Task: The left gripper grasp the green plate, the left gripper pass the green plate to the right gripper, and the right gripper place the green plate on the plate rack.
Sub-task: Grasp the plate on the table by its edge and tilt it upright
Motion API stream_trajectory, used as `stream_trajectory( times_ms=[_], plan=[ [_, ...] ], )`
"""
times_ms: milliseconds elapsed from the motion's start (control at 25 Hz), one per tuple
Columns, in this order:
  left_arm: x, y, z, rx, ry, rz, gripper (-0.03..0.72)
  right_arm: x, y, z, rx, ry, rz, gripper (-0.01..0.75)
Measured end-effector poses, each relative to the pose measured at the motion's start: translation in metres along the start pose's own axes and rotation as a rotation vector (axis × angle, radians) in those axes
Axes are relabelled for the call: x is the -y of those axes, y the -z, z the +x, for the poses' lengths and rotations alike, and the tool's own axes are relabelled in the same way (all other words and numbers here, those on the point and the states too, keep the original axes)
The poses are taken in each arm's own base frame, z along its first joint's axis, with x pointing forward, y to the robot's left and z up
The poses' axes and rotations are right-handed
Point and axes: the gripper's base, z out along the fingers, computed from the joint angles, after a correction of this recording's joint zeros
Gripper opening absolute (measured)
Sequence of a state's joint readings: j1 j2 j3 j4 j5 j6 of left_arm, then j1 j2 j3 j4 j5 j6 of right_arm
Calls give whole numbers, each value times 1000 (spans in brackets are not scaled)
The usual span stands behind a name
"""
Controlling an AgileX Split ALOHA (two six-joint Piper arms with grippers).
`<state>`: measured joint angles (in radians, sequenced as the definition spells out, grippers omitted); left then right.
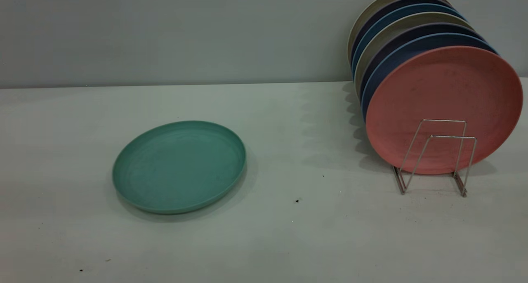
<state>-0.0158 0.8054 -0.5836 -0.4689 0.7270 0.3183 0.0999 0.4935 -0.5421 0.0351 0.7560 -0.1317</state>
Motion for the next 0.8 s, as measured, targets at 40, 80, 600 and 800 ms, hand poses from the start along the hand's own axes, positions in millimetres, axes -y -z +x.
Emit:
stream_trajectory(
  times_ms=[40,80,600,800],
  plan=[
    [-1,-8,-9,-14,5,22,470,1,-6,-4,-21,10,-3,565],
    [-2,-14,-17,-26,10,38,470,1,-10,-8,-33,20,-4,565],
    [-61,-101,-88,-65,220,191,470,-6,-66,-26,-152,-10,-126,565],
    [-112,-132,-82,-40,375,227,470,-6,-83,-28,-164,-35,-141,565]
  ],
)
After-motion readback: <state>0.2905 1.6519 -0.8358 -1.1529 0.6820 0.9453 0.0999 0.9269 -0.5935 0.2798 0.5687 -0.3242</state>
